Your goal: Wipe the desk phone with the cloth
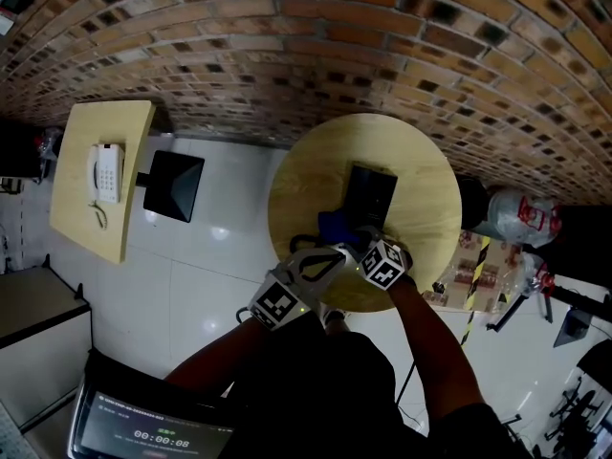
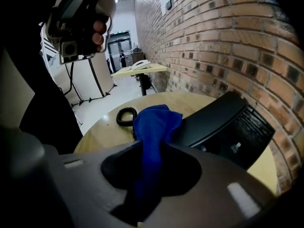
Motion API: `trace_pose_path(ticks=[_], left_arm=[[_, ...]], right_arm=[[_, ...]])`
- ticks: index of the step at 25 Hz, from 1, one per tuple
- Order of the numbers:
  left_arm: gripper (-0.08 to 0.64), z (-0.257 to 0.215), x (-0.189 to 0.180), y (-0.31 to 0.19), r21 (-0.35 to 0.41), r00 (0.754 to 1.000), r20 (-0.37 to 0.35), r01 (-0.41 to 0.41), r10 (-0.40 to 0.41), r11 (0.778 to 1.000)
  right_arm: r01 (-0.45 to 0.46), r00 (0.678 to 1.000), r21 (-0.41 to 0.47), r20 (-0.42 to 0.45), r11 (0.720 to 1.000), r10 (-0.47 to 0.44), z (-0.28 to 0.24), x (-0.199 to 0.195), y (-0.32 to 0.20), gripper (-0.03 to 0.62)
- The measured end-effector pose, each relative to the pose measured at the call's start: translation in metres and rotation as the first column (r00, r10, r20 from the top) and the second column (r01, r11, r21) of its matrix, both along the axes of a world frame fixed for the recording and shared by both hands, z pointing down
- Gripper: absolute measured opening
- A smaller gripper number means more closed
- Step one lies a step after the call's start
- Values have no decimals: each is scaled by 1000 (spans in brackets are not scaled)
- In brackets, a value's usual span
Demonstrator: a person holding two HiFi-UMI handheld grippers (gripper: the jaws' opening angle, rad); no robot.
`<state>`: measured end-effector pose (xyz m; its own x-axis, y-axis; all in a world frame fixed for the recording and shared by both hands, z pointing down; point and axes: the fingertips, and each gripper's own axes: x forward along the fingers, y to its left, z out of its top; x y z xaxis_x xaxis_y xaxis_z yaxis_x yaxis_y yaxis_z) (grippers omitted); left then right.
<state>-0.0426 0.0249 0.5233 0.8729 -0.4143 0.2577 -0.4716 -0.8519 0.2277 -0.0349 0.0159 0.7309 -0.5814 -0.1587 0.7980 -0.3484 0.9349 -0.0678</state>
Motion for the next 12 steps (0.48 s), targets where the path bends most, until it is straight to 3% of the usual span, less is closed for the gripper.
trace_pose_path(ticks=[6,12], left_arm=[[0,1,11,6,-1,999,12,-34,34,999],[0,2,26,8,3,998,12,-65,65,998]], right_arm=[[9,1000,-6,4,1000,-9,1,8,20,92],[-156,987,74,43,985,153,-26,55,-11,92]])
